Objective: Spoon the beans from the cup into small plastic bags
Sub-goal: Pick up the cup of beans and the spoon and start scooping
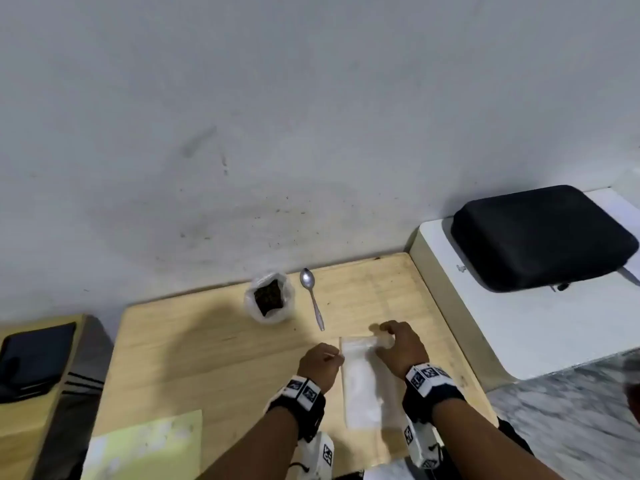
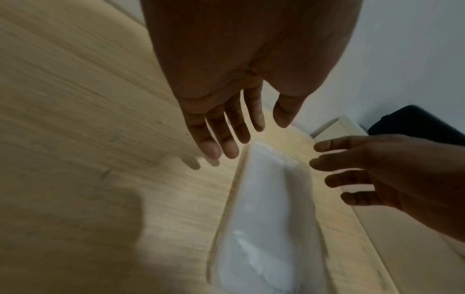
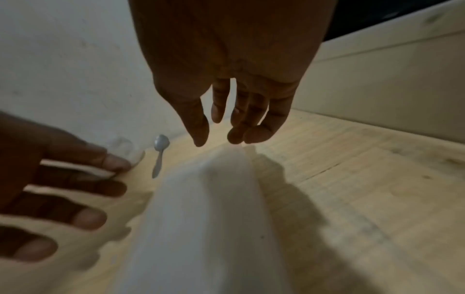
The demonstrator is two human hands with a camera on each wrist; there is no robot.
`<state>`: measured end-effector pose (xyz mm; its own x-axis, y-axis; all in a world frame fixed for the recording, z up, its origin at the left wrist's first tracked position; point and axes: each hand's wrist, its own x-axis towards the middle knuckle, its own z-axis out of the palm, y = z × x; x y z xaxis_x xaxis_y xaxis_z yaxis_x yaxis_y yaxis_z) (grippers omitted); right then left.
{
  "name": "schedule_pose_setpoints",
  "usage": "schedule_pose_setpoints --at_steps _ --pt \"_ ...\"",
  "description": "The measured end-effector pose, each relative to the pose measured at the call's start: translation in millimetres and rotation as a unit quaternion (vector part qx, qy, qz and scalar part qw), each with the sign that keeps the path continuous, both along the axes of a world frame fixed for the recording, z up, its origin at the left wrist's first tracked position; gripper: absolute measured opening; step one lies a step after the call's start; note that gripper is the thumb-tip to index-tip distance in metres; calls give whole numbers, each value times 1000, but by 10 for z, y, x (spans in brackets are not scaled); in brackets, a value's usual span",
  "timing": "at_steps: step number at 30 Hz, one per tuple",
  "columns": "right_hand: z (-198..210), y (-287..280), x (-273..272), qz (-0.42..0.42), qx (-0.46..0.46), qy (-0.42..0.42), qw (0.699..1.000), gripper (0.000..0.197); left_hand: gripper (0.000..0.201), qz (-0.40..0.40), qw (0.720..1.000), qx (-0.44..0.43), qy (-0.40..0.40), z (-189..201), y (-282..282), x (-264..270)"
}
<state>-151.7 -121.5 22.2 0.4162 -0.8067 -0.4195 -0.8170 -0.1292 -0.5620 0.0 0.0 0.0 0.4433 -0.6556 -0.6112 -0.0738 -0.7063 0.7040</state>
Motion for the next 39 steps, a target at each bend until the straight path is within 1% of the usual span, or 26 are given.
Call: schedule_pose_setpoints --at_steps 2,5,6,8,9,10,13,15,19,22,28,32,39 --pt "-55 -124 45 25 1 26 999 52 12 -5 999 15 -35 -67 -153 -28" --pt "-186 -250 87 91 42 73 992 56 21 1 999 38 -19 -91 -307 -86" --pt "-207 -265 93 106 47 85 990 53 24 -2 999 48 -14 -84 -328 -100" --pt "-243 -333 100 124 41 91 987 36 25 2 998 59 -9 -113 -378 -101" --pt "-240 -356 97 119 38 82 989 29 24 11 998 59 -1 -142 -388 -100" --pt "-237 -382 98 116 33 72 990 26 24 22 998 59 4 -164 -400 -97" --pt "-239 -442 80 89 28 48 994 29 23 35 998 50 10 -205 -395 -95" --pt "-233 -467 61 79 23 39 996 27 20 36 998 42 20 -214 -382 -90" --pt "-209 -475 38 121 -10 17 992 13 17 41 998 22 33 -206 -362 -80" --pt "-199 -450 15 111 -18 16 994 16 17 30 999 9 40 -188 -349 -66" --pt "-161 -391 -21 89 -18 17 996 22 18 7 1000 -18 21 -172 -337 -23" --pt "-109 -429 -18 81 -19 7 996 19 17 14 999 -45 -8 -114 -340 5" --pt "88 -495 62 109 -4 30 994 25 32 -15 994 -99 -47 75 -388 100"
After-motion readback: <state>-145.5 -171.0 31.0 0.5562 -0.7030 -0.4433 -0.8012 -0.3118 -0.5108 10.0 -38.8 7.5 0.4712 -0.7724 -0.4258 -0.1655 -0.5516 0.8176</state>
